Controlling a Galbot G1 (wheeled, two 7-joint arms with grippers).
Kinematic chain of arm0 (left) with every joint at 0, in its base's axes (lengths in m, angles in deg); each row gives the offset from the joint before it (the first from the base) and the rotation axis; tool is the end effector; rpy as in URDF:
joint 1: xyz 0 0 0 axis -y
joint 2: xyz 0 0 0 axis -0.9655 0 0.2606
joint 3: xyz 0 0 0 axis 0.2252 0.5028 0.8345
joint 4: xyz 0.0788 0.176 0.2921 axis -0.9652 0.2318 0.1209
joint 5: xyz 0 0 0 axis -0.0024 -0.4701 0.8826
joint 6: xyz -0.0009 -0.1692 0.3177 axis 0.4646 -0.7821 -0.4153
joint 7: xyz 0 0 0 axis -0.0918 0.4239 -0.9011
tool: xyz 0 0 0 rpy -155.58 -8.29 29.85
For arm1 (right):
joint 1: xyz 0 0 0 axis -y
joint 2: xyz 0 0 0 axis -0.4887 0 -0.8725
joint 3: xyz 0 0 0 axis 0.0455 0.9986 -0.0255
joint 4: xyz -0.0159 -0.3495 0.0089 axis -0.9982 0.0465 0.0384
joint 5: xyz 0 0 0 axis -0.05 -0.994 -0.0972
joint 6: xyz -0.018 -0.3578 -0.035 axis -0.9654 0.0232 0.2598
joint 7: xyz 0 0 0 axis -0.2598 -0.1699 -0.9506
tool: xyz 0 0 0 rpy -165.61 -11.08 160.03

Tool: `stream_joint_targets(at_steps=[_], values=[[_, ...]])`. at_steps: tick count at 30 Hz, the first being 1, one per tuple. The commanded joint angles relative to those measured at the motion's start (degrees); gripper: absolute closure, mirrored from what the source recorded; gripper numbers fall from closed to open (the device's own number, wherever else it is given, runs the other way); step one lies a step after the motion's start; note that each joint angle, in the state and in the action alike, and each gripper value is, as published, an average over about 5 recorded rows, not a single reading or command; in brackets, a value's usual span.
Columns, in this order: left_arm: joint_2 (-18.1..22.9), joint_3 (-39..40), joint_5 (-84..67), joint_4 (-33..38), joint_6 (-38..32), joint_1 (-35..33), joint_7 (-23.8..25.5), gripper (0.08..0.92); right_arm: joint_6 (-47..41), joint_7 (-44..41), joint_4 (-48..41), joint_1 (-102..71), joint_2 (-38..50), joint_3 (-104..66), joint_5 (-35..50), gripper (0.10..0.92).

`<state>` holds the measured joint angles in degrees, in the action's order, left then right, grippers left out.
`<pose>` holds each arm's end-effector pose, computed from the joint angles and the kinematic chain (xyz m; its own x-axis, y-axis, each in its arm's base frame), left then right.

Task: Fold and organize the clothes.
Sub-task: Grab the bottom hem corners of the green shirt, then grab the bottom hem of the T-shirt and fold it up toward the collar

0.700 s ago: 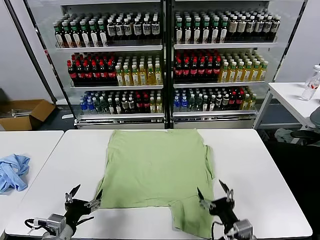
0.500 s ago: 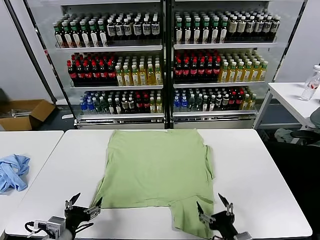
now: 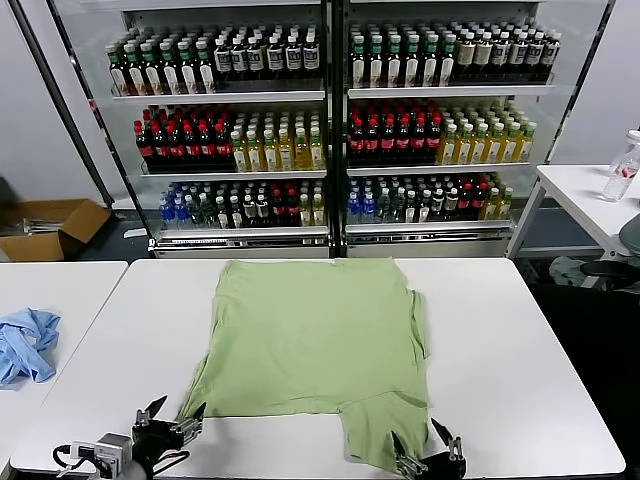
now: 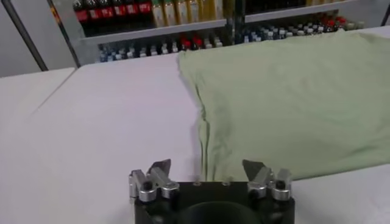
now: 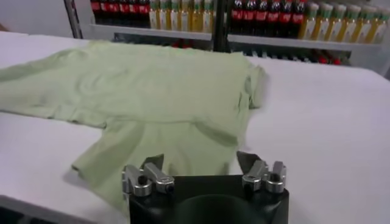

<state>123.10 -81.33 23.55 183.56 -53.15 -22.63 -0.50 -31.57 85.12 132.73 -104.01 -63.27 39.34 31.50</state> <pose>0.1628 0.1000 -0.2763 -0.8151 0.0607 0.5761 0.1173 0.9912 0.0616 0.1034 -0.0152 -0.3068 -0.8430 -0.1971 0.5006 -0.2343 0.9721 -0.0118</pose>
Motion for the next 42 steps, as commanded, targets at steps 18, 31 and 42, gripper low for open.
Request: stream_joint_targets(at_steps=[18,31,42], values=[[1.2,1.7,0.5,-1.2,0.4,0.9,0.7,0.904,-0.2,-1.2,-0.6,1.3,-0.2,0.1,3.2,0.919],[-1.6,-1.1,-0.1,9.9,-3.1,-8.5,-0.5,0.917,-1.5,-10.8,9.0,-3.0,8.1,-15.9,14.2,0.919],[-3.0,-7.7,2.1,19.6,-1.7,-25.6,-1.4,0.917,-0.6,-14.4,16.4,-18.9,8.8,-19.0,5.4,0.919]])
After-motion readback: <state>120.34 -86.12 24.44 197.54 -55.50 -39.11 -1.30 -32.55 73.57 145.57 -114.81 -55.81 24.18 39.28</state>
